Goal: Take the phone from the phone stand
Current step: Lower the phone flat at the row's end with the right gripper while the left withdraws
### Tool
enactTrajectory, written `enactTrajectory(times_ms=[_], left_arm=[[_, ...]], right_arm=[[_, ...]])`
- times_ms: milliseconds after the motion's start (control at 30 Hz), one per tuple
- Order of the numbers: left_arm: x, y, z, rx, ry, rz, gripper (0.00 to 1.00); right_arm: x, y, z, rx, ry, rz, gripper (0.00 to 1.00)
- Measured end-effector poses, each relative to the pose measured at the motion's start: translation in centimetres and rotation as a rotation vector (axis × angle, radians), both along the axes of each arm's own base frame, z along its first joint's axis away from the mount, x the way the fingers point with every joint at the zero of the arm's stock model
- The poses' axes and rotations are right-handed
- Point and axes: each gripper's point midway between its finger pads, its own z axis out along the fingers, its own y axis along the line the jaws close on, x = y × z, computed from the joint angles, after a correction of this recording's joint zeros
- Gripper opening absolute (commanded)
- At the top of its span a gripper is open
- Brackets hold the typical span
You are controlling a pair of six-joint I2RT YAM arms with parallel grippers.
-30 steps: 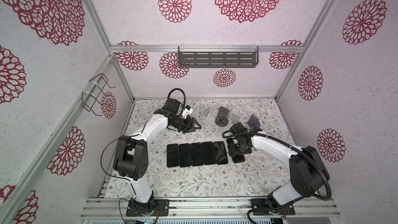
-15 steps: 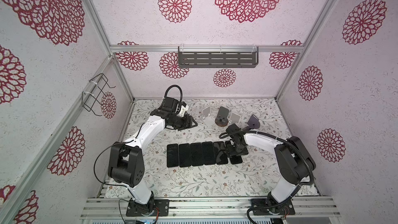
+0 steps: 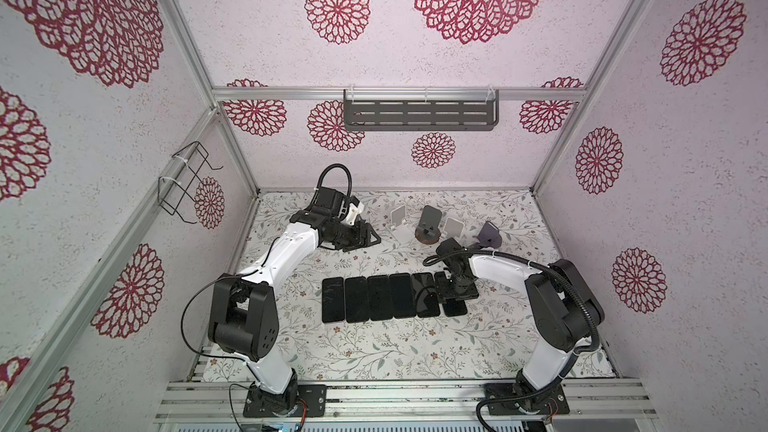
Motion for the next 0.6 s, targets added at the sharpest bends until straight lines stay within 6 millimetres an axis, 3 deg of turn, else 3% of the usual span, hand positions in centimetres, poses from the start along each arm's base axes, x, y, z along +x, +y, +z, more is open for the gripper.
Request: enactTrajectory(times_ms=[400,600], left_arm=[[0.0,0.0,0.0,0.003,-0.003,-0.004,0.60],[-0.1,0.0,0.0,0.003,-0.002,-0.006,0.61]], right_arm=[[0.1,-0.1,0.1,0.002,0.001,-0.005,0.80],[0.7,-0.7,1.7,0.021,-0.037,-0.030,0.82]])
